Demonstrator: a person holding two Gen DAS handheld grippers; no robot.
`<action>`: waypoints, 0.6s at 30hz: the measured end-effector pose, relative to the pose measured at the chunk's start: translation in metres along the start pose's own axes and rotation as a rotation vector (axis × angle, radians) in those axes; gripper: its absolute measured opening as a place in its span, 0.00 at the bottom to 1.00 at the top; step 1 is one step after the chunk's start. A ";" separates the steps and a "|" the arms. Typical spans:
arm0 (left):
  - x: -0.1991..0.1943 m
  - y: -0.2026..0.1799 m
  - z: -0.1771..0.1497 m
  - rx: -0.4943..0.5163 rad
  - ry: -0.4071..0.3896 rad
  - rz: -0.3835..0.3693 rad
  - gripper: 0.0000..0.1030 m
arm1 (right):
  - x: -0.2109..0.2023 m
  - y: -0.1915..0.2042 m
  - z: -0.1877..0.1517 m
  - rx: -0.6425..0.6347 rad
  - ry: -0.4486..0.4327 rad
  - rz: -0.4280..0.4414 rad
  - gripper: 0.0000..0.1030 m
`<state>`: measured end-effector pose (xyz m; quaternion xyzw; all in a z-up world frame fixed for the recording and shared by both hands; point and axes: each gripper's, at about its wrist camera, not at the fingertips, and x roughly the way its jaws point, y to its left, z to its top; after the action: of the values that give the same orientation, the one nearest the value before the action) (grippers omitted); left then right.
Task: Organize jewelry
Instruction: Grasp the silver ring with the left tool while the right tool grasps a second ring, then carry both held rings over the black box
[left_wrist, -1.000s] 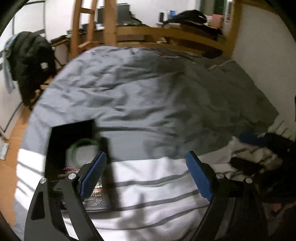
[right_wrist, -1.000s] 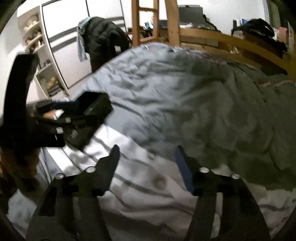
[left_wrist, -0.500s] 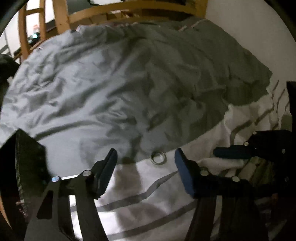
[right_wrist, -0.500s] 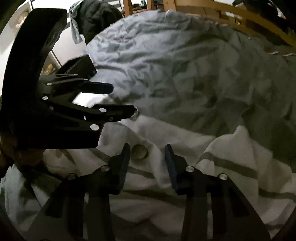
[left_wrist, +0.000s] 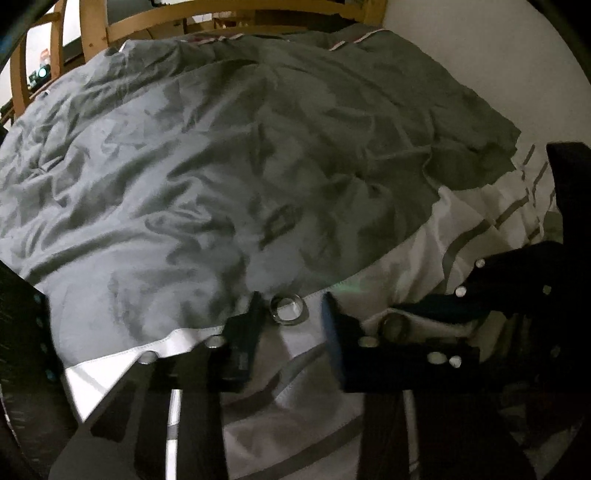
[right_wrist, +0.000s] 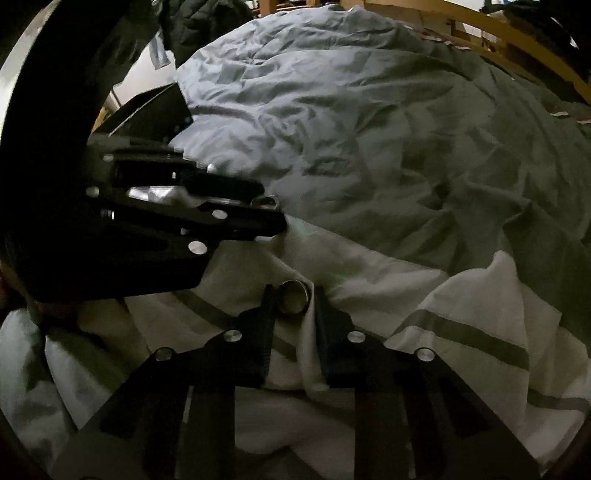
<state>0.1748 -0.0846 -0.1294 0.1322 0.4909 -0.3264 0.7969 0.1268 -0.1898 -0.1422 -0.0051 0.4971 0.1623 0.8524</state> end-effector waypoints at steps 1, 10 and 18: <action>0.001 0.000 0.000 0.001 0.003 0.004 0.21 | 0.000 -0.002 0.001 0.009 -0.003 -0.006 0.16; -0.005 -0.005 -0.002 0.019 -0.017 0.029 0.19 | -0.006 -0.012 0.002 0.061 -0.020 -0.009 0.11; -0.011 -0.002 0.000 0.003 -0.035 0.038 0.19 | -0.011 -0.018 0.002 0.095 -0.054 0.031 0.09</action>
<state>0.1700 -0.0819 -0.1191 0.1371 0.4738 -0.3141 0.8112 0.1288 -0.2096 -0.1350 0.0476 0.4810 0.1515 0.8622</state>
